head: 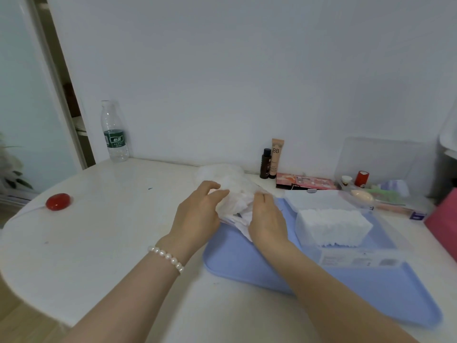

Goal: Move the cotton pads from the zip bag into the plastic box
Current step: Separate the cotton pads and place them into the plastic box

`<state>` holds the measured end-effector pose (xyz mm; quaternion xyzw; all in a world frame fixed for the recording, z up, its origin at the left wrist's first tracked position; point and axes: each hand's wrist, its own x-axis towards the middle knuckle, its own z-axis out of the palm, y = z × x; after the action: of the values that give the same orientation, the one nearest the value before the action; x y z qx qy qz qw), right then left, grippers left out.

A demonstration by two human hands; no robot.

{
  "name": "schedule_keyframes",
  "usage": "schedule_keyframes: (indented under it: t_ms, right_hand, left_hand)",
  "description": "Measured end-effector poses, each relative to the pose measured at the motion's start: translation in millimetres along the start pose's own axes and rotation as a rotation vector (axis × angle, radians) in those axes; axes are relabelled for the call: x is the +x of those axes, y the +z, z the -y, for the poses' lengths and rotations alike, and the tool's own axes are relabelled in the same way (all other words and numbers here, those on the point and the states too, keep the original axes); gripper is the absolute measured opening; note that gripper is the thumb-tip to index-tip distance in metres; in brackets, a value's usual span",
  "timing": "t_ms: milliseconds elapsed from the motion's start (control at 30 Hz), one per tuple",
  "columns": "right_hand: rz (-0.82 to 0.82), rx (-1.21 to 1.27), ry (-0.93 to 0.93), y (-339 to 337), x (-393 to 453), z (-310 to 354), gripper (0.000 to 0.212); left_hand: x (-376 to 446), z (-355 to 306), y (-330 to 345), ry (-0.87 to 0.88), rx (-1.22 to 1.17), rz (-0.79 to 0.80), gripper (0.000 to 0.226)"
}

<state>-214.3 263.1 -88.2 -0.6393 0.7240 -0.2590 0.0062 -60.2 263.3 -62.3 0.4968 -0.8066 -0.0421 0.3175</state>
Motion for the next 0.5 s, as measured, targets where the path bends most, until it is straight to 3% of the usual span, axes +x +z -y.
schedule_keyframes:
  t_ms: [167, 367, 500]
  right_hand:
    - [0.055, 0.021, 0.102, 8, 15, -5, 0.016]
    - [0.141, 0.096, 0.151, 13, 23, -11, 0.02]
    - [0.104, 0.0, 0.117, 4, 18, -3, 0.021]
  left_hand:
    - [-1, -3, 5, 0.07, 0.042, 0.109, 0.058]
    - [1, -4, 6, 0.111, 0.179, 0.262, 0.063]
    - [3, -8, 11, 0.1, 0.354, 0.269, 0.057]
